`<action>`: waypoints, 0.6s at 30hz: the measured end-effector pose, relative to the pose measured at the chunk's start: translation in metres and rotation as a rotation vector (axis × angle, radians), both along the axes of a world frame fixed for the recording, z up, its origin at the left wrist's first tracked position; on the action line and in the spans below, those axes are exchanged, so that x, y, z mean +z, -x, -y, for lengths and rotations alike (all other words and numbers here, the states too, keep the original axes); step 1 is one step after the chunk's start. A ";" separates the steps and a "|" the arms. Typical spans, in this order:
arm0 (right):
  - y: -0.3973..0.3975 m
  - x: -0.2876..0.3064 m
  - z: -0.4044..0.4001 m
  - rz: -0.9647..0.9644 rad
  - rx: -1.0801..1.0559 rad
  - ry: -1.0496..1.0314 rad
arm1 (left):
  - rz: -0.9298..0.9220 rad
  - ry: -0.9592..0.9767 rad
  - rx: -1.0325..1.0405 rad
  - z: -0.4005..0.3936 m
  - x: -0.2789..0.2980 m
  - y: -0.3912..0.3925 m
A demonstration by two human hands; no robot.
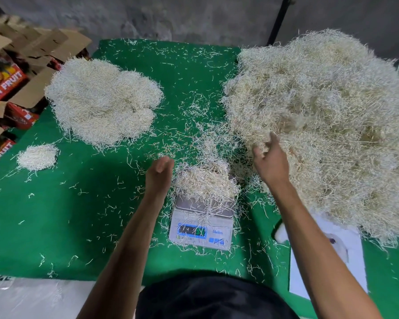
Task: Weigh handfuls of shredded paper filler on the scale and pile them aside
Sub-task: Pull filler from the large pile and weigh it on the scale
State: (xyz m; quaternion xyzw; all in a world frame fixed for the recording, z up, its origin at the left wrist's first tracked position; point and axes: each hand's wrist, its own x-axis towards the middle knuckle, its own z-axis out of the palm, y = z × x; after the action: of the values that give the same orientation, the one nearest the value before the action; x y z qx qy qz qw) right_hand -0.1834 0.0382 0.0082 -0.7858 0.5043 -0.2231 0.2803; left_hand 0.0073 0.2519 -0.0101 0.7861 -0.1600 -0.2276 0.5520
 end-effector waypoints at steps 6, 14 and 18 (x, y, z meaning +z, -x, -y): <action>-0.012 -0.040 -0.068 0.164 0.226 -0.205 | -0.024 -0.097 -0.040 0.014 -0.022 0.012; -0.024 -0.061 -0.094 0.073 0.282 -0.084 | -0.009 -0.079 -0.062 0.016 -0.031 0.024; -0.035 -0.067 -0.124 0.096 0.334 -0.187 | -0.003 -0.098 -0.060 0.021 -0.025 0.053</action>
State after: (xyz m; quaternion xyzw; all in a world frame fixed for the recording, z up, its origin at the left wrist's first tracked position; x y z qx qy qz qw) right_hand -0.1483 0.1621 -0.0587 -0.8175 0.3714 -0.1625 0.4090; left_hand -0.0457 0.2314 -0.0346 0.8068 -0.1713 -0.2526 0.5060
